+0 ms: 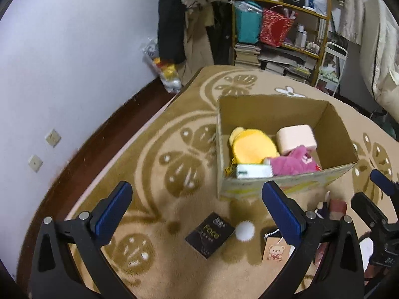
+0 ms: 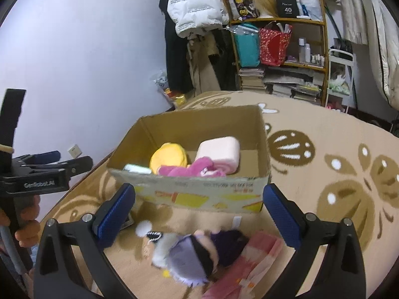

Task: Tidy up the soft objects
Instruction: 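Move both tools toward the black tissue pack and doll plush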

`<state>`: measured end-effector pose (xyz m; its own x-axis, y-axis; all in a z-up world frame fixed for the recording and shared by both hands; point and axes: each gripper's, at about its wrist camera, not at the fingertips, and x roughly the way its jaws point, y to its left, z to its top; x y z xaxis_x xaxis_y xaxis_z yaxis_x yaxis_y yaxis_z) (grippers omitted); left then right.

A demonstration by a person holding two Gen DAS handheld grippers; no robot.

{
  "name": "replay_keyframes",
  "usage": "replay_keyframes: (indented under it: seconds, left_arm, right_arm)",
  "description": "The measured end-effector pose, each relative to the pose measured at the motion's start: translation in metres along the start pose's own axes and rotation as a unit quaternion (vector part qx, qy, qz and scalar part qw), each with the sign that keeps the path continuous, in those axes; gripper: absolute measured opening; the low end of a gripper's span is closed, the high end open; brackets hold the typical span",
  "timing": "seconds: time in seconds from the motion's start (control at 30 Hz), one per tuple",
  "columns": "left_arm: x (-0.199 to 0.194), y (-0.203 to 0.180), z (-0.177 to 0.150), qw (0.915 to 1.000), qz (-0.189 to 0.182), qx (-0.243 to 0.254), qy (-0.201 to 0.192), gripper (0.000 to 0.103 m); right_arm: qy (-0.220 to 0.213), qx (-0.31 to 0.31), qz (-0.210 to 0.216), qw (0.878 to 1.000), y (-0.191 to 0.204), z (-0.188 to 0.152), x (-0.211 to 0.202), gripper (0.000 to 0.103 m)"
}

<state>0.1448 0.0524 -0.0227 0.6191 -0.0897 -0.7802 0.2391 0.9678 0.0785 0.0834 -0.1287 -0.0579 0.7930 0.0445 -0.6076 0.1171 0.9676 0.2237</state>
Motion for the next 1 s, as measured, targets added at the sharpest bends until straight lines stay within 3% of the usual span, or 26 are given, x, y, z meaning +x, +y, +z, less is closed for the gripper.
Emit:
replay_keyframes:
  seconds: [0.1,0.53,1.0]
  left_arm:
    - [0.006,0.004,-0.009,0.9996,0.022,-0.004,0.015,0.103]
    - [0.048,0.007,-0.032,0.9931,0.008,0.002,0.117,0.103]
    - [0.085,0.004,-0.046,0.9851,0.006,0.015,0.171,0.103]
  right_arm:
    - [0.009,0.005,0.007,1.000,0.003,-0.004,0.002,0.103]
    - [0.099,0.017,-0.011,0.995,0.002,-0.033,0.041,0.100]
    - [0.165,0.049,-0.023,0.985,-0.016,-0.055,0.070,0.100]
